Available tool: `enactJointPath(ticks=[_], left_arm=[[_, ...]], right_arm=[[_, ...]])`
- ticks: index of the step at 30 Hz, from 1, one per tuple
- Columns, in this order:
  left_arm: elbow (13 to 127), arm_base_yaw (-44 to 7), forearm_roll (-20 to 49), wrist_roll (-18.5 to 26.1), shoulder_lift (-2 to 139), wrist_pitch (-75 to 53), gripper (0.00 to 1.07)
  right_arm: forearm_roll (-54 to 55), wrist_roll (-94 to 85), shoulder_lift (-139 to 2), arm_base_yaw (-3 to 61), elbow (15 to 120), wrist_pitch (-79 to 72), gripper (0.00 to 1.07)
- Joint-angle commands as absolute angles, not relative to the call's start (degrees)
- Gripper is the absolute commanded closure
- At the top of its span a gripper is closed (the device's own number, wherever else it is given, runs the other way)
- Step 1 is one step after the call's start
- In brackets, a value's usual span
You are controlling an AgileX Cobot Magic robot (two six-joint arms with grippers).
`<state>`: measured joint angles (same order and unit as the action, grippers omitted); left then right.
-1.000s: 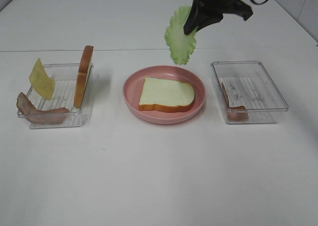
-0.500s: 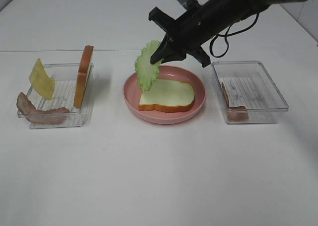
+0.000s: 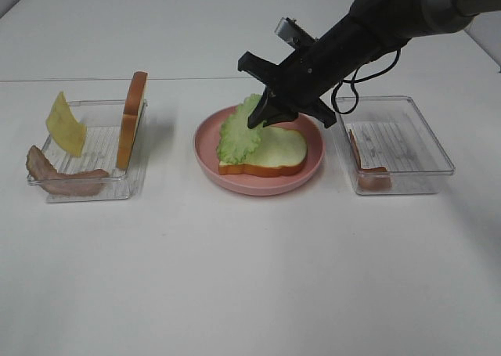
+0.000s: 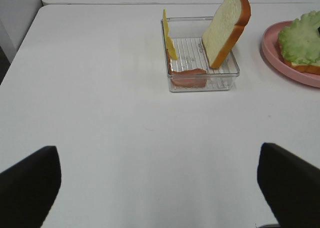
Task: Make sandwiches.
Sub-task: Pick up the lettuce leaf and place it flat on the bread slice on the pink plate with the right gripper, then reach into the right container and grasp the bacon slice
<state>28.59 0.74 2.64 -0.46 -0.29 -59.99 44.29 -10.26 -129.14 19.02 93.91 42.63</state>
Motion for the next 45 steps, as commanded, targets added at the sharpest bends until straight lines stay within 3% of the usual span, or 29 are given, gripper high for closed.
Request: enactJointPath(ticks=[1, 11, 14, 15, 16, 17, 18, 20, 23, 27, 36, 45], left_arm=[[28.59, 1.03, 2.58, -0.40, -1.49, -59.24, 0.04], [28.59, 1.03, 2.58, -0.40, -1.49, -59.24, 0.04], [28.59, 1.03, 2.58, -0.40, -1.49, -59.24, 0.04], [28.59, 1.03, 2.58, -0.40, -1.49, -59.24, 0.04], [28.59, 1.03, 2.58, -0.40, -1.49, -59.24, 0.04], [28.59, 1.03, 2.58, -0.40, -1.49, -59.24, 0.04], [28.59, 1.03, 2.58, -0.40, -1.49, -59.24, 0.04], [28.59, 1.03, 2.58, -0.40, -1.49, -59.24, 0.04], [28.59, 1.03, 2.58, -0.40, -1.49, -59.24, 0.04], [28.59, 1.03, 2.58, -0.40, -1.49, -59.24, 0.04], [28.59, 1.03, 2.58, -0.40, -1.49, -59.24, 0.04], [28.59, 1.03, 2.46, -0.40, -1.49, -59.24, 0.04]], right_arm=[[38.67, -6.99, -129.37, 19.02, 94.37, 42.17, 1.07], [35.75, -5.10, -129.37, 19.02, 94.37, 42.00, 1.07], [35.52, -5.10, -129.14, 19.02, 94.37, 41.71, 0.90], [35.24, -5.10, -128.57, 19.02, 94.37, 41.02, 0.71], [35.24, -5.10, -128.57, 19.02, 94.37, 41.02, 0.71], [35.24, -5.10, -128.11, 19.02, 94.37, 40.51, 0.58], [35.24, -5.10, -128.11, 19.02, 94.37, 40.51, 0.58], [32.54, -5.21, -125.88, 19.02, 94.37, 39.82, 0.20], [29.05, -5.04, -123.87, 19.02, 94.37, 40.62, 0.12], [24.64, -2.92, -121.41, 19.02, 94.37, 42.11, 0.12], [1.89, 10.60, -112.53, 19.02, 94.37, 56.61, 0.12], [-1.38, 11.46, -111.61, 19.02, 93.39, 66.52, 0.12]])
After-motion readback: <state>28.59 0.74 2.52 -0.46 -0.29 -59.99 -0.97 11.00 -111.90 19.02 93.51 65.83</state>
